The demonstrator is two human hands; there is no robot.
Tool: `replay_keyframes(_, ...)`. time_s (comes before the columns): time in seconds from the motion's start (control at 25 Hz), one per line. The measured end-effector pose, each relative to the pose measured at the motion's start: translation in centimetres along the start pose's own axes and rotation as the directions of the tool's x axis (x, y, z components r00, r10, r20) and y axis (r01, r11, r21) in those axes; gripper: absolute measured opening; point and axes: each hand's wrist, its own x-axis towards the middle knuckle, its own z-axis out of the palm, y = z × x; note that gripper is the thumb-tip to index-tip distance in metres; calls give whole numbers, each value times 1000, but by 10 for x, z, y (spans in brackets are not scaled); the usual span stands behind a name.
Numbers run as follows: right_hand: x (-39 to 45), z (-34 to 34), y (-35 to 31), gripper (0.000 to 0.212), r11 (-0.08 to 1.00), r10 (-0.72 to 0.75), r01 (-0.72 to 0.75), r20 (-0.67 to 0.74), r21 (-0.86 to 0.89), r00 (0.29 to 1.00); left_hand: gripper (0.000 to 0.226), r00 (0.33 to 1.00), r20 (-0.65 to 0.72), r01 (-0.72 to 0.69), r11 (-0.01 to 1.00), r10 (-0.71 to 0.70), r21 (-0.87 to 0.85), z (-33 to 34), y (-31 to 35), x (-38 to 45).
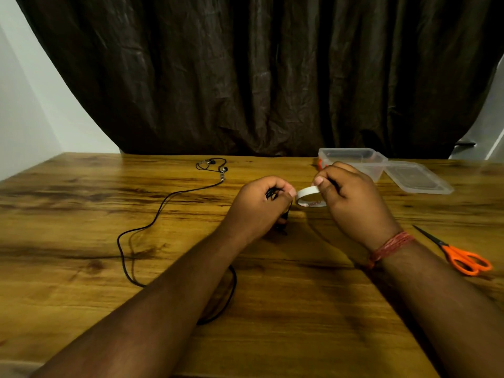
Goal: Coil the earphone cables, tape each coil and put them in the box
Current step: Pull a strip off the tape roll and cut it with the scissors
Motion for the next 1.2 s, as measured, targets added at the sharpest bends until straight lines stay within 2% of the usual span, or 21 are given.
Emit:
replay_keyframes(0.12,0,0,0,13,1000,1,-1,3,-9,1000,5,999,-2,48,998,-48,-38,0,1,1)
replay_keyframes(0.24,-1,0,-1,14,999,33,-33,7,26,999,6,990,-6,138,978,-140,-158,2,3,1)
replay_keyframes(0.48,-1,0,-3,14,982,109,-110,18,152,994,12,960,38,264,857,-276,-442,4,9,3)
replay_keyframes(0.84,0,0,-1,13,969,141,-141,12,205,990,14,941,1,277,765,-339,-582,2,7,6)
replay_keyframes(1.2,2,2,3,16,899,221,-252,126,359,967,19,947,-45,201,698,-317,-688,-4,4,11)
